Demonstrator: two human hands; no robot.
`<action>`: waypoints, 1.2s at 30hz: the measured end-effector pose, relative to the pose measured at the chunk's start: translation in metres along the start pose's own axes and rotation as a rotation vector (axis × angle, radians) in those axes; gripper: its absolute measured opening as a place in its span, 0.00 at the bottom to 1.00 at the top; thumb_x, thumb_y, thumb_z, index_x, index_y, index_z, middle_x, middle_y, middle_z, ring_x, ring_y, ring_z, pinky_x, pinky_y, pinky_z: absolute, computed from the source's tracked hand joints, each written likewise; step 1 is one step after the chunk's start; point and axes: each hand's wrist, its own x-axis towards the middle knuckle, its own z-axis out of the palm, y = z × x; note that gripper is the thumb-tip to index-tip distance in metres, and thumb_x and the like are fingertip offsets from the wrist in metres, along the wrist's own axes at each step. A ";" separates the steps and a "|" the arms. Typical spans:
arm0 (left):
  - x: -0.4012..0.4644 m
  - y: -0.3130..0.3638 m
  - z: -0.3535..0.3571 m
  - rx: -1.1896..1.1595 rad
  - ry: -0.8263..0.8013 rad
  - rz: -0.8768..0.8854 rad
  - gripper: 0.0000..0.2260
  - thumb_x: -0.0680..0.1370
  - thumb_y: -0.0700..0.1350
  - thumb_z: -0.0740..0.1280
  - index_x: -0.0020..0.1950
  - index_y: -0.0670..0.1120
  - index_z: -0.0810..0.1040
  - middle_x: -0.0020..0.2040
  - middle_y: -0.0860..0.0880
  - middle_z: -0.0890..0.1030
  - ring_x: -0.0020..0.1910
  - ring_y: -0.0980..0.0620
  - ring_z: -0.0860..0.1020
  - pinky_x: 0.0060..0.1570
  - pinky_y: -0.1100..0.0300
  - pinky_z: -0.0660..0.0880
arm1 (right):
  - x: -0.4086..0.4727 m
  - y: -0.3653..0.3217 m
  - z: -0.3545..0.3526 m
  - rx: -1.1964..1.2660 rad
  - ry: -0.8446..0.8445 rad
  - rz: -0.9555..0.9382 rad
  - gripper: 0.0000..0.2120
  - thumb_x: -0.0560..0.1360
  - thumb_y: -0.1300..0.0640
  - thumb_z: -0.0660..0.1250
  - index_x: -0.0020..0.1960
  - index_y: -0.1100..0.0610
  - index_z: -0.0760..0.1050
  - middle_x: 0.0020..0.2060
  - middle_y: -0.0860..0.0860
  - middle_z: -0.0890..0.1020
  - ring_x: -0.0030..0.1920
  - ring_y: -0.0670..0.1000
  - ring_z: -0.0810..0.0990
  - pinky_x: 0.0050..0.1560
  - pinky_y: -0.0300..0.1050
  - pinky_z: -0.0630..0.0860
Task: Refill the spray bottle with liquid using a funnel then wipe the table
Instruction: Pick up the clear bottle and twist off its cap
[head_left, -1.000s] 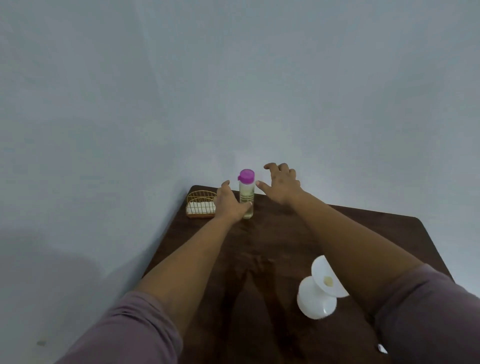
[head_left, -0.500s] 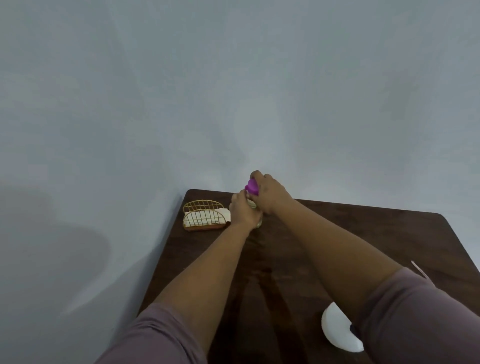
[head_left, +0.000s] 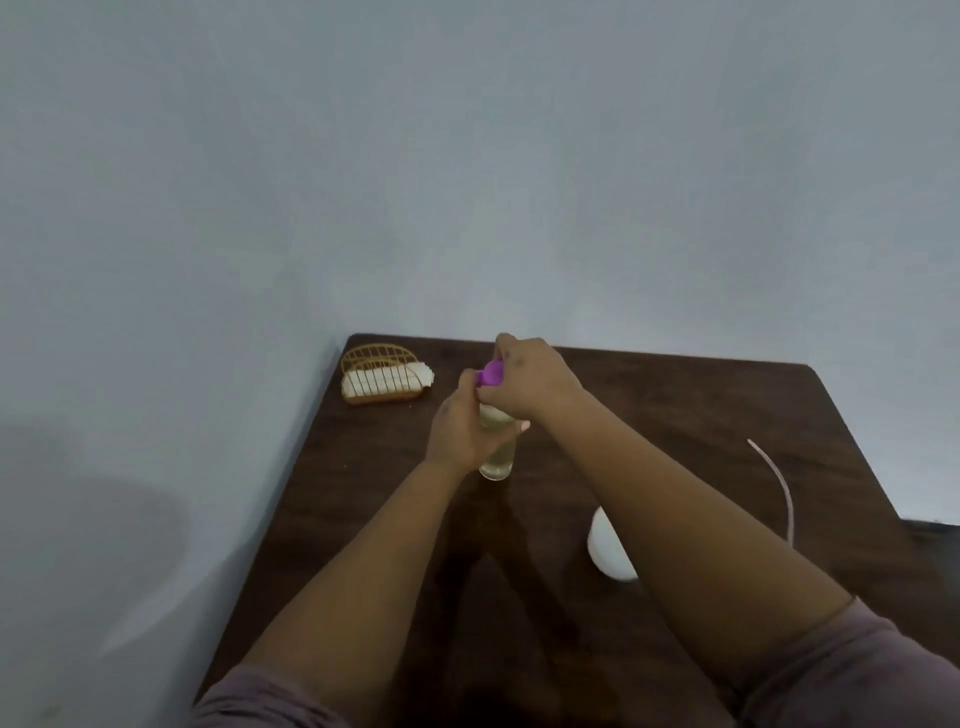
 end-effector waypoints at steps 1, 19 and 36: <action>-0.017 0.003 0.003 -0.042 -0.002 -0.034 0.30 0.68 0.51 0.78 0.64 0.48 0.68 0.52 0.56 0.76 0.52 0.55 0.76 0.48 0.60 0.73 | -0.015 -0.001 0.000 -0.012 -0.025 -0.016 0.18 0.71 0.49 0.70 0.55 0.54 0.69 0.46 0.51 0.74 0.45 0.50 0.74 0.40 0.43 0.72; -0.133 0.004 0.025 0.125 -0.047 -0.123 0.17 0.68 0.50 0.77 0.53 0.50 0.76 0.46 0.56 0.78 0.49 0.54 0.79 0.47 0.60 0.73 | -0.124 0.006 0.029 -0.155 -0.256 -0.129 0.23 0.73 0.49 0.68 0.63 0.55 0.65 0.49 0.52 0.72 0.47 0.53 0.75 0.41 0.45 0.73; -0.124 0.000 0.031 -0.187 -0.079 -0.142 0.17 0.72 0.39 0.74 0.59 0.40 0.78 0.54 0.45 0.81 0.56 0.48 0.79 0.55 0.50 0.78 | -0.128 -0.011 0.061 -0.311 0.031 -0.163 0.19 0.81 0.42 0.51 0.50 0.57 0.69 0.39 0.51 0.70 0.33 0.49 0.71 0.32 0.45 0.68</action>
